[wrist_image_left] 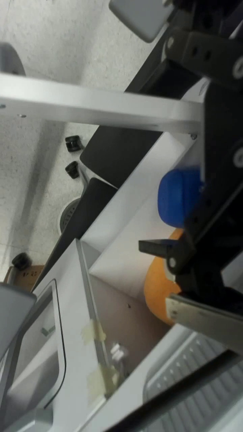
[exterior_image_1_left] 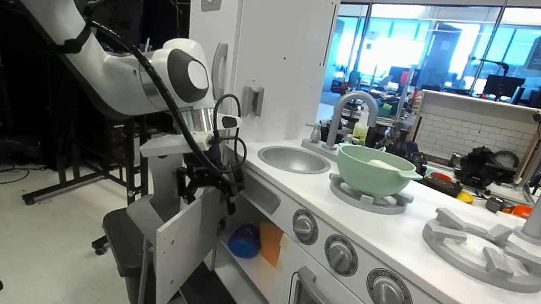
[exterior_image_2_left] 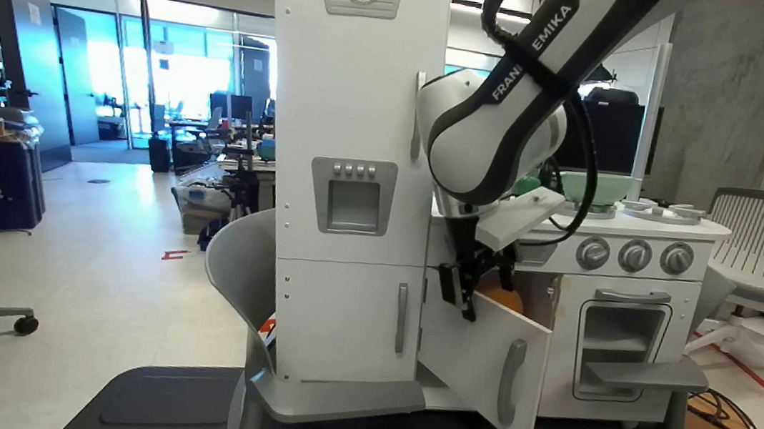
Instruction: Pick the blue bottle and the orange object and put them in the bottom drawer, the close the drawer door
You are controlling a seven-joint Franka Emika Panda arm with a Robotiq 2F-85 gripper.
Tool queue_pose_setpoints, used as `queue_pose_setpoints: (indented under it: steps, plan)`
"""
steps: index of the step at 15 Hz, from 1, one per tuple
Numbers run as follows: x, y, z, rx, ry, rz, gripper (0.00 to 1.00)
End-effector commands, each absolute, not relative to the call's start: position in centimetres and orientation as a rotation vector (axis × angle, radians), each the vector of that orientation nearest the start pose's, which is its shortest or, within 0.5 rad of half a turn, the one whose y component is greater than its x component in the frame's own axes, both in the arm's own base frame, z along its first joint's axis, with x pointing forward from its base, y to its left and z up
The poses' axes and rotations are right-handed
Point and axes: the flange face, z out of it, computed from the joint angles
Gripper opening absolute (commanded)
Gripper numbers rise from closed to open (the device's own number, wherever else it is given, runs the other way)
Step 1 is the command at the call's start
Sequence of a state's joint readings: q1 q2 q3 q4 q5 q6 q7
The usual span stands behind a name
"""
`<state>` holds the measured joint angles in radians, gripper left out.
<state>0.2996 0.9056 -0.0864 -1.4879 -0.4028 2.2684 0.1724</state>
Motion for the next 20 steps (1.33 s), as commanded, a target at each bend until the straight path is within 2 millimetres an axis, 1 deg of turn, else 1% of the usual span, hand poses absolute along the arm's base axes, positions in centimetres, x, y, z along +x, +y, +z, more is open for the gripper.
queue_pose_setpoints:
  steps: [1, 4, 5, 7, 8, 9, 10, 11, 12, 14, 16, 17, 19, 20]
  plan:
    - [66.7, 14.7, 16.8, -3.574, -0.621, 0.073, 1.00]
    - [65.0, 15.4, 19.2, -3.658, -0.639, 0.050, 1.00]
    - [64.4, 15.5, 19.6, -3.689, -0.642, 0.055, 1.00]
    - [62.8, 16.5, 20.5, -3.720, -0.675, 0.120, 1.00]
    - [61.5, 17.5, 20.9, -3.711, -0.722, 0.145, 1.00]
    - [60.4, 18.8, 21.6, -3.694, -0.787, 0.130, 1.00]
    - [59.2, 20.3, 22.2, -3.666, -0.855, 0.110, 1.00]
    - [58.1, 21.9, 22.3, -3.634, -0.918, 0.088, 1.00]
    - [57.1, 23.7, 22.0, -3.597, -0.974, 0.079, 1.00]
    - [55.6, 26.4, 20.8, -3.526, -1.054, 0.096, 1.00]
    - [54.6, 27.7, 19.1, -3.477, -1.087, 0.161, 1.00]
    - [54.3, 27.8, 18.1, -3.461, -1.107, 0.210, 1.00]
    - [54.0, 27.0, 15.1, -3.447, -1.096, 0.277, 1.00]
    - [54.1, 26.5, 13.7, -3.441, -1.090, 0.312, 1.00]
